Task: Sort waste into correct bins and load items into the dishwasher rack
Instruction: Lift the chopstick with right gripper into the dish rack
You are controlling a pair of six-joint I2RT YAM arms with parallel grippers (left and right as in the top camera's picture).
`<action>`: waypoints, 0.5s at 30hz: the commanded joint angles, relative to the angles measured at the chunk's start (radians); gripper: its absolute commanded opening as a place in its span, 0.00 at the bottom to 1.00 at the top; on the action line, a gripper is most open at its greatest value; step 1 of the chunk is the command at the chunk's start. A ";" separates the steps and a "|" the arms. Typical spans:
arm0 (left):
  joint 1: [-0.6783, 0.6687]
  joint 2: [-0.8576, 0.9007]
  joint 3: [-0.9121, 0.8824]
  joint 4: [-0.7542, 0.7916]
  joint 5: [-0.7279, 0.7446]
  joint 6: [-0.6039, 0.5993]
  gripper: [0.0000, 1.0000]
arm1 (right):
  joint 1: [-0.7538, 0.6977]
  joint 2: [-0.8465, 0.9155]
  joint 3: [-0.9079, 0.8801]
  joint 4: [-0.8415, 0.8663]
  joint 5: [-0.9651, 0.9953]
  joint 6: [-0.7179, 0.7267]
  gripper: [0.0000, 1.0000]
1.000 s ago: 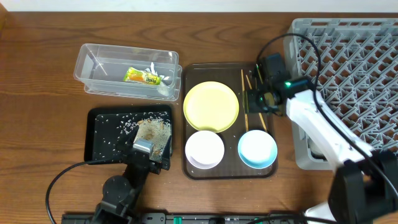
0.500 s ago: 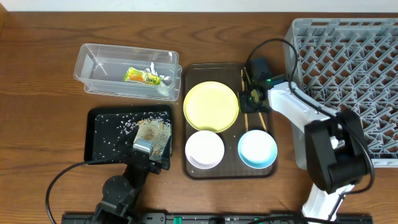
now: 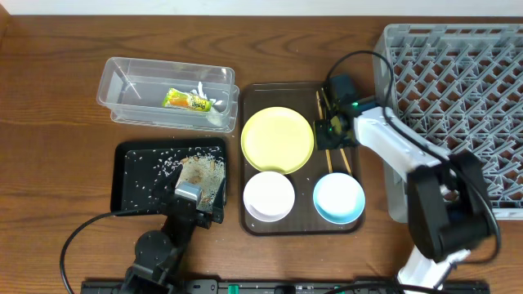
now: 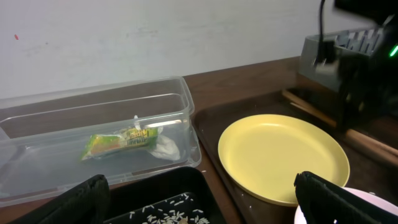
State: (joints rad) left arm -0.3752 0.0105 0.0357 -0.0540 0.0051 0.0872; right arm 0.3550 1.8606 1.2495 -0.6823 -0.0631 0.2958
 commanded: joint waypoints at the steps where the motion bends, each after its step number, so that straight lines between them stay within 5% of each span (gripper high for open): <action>1: -0.003 -0.006 -0.032 -0.015 0.003 0.017 0.96 | -0.050 -0.176 0.048 -0.014 0.002 -0.023 0.01; 8: -0.003 -0.006 -0.032 -0.015 0.003 0.017 0.97 | -0.181 -0.392 0.048 -0.084 0.040 -0.150 0.01; 15: -0.003 -0.006 -0.032 -0.015 0.003 0.017 0.96 | -0.336 -0.381 0.021 -0.104 0.166 -0.203 0.01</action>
State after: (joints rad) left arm -0.3752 0.0105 0.0357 -0.0540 0.0051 0.0872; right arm 0.0635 1.4471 1.2942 -0.7918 0.0269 0.1429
